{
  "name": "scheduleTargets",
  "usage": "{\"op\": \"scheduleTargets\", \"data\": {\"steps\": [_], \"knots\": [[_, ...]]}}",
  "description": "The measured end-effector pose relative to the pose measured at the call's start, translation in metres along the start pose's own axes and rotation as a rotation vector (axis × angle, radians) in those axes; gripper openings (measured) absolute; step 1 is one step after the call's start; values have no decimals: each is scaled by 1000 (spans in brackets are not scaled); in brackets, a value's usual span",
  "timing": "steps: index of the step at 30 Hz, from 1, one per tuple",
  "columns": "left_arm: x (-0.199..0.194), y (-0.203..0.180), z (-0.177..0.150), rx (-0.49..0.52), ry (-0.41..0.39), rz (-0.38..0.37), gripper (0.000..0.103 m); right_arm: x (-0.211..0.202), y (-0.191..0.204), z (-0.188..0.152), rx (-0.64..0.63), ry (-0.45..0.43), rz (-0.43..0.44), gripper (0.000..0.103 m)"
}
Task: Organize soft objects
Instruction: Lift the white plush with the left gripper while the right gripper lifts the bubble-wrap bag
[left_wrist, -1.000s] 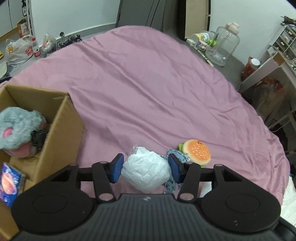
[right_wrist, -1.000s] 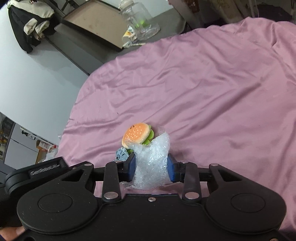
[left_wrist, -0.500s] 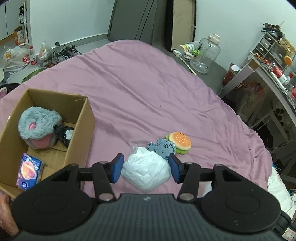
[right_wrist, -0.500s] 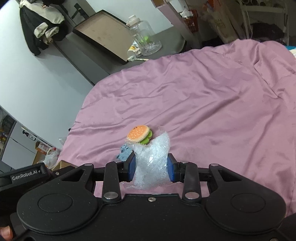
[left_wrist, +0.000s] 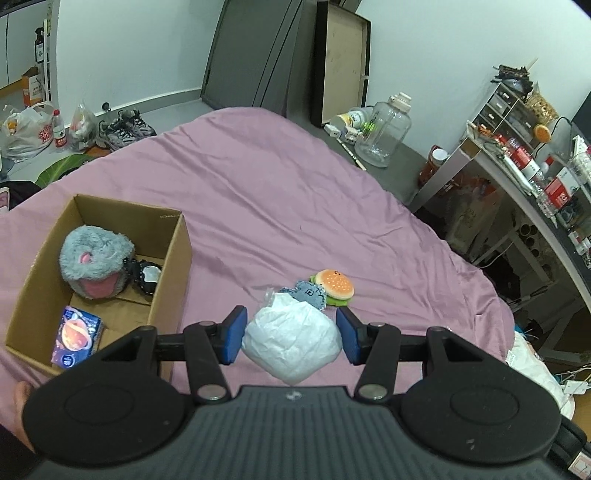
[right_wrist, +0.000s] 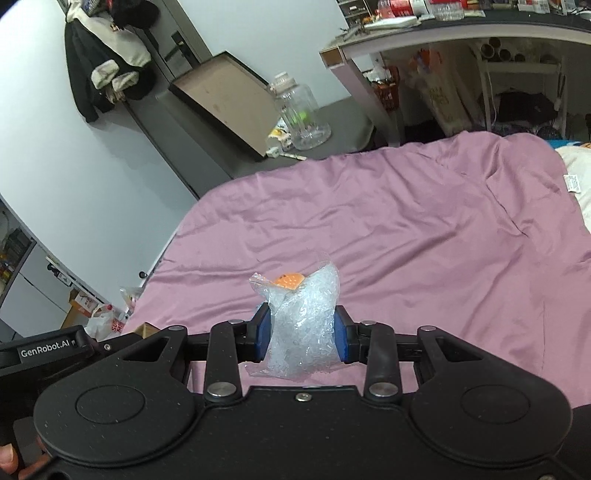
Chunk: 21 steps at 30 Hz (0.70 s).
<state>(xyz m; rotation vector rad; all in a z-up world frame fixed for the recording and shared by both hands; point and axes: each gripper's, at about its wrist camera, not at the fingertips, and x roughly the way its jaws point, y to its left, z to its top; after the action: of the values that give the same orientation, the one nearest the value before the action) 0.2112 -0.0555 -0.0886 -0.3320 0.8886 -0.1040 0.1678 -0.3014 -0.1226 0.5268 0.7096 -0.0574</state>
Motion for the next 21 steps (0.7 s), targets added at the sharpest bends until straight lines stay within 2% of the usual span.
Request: {"op": "scheduleTargets", "data": {"steps": [21], "knots": [[-64,36,-3,58,-73,-34,52,-53,51,-10,-87,-82,26,34]]}}
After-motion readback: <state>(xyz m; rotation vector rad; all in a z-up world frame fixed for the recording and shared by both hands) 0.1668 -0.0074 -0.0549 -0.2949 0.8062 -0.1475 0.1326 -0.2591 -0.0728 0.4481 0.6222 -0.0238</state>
